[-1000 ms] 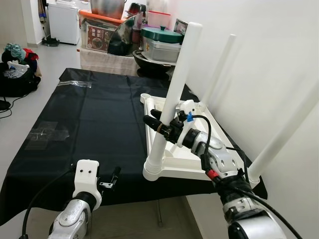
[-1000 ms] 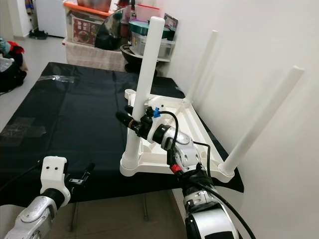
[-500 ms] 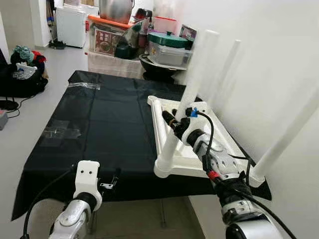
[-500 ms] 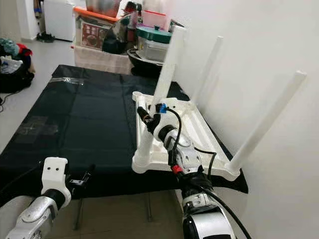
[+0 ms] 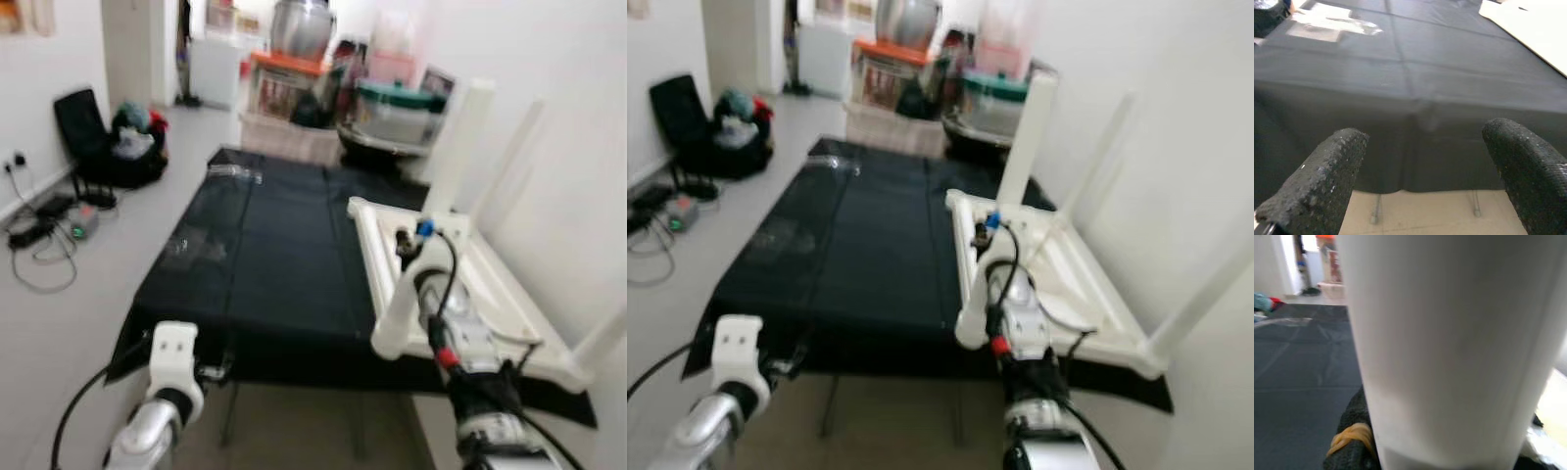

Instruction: Building children table

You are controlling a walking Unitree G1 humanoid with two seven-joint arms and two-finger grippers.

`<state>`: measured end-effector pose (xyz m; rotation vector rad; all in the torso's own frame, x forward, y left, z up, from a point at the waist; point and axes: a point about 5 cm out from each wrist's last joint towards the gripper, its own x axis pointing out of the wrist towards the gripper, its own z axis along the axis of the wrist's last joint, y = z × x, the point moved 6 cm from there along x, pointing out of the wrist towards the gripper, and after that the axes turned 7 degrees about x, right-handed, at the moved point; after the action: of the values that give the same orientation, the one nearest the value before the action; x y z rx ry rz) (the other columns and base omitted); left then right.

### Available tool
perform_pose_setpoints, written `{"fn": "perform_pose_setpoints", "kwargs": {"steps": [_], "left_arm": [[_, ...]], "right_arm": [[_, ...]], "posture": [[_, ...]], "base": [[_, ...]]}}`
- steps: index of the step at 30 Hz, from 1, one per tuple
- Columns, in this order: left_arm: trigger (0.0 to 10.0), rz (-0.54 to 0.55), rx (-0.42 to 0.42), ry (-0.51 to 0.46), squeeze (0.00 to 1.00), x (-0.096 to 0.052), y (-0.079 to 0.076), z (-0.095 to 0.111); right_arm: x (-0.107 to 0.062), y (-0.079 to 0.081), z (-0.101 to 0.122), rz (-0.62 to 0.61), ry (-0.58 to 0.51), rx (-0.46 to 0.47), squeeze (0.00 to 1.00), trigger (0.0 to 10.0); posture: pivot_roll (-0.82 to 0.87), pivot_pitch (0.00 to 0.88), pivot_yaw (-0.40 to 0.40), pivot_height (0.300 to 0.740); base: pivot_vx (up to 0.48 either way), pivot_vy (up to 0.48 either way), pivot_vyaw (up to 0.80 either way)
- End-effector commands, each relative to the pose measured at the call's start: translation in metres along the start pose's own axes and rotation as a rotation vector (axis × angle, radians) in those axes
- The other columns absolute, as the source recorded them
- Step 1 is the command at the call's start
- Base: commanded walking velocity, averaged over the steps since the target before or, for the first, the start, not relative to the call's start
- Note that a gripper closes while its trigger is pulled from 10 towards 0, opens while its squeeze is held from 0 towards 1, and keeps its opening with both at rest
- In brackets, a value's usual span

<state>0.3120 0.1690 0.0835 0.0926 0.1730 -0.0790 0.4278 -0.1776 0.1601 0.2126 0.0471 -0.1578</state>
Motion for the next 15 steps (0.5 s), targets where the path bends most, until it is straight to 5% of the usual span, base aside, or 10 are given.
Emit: {"fn": "perform_pose_setpoints", "kwargs": {"steps": [1,15], "left_arm": [[10.0,-0.019,-0.004,0.003,0.00,0.002,-0.007,0.000],[10.0,-0.017,-0.003,0.005,0.00,0.001,-0.006,-0.001]], "right_arm": [[-0.013,-0.016,-0.068,-0.075,0.239,0.009,0.00,10.0],[-0.007,-0.028,-0.051,-0.147,0.190,0.060,0.00,10.0]], "posture": [[0.15,0.000,-0.195,0.740],[0.15,0.000,-0.195,0.740]], "base": [[0.000,0.000,0.00],[0.000,0.000,0.00]]}}
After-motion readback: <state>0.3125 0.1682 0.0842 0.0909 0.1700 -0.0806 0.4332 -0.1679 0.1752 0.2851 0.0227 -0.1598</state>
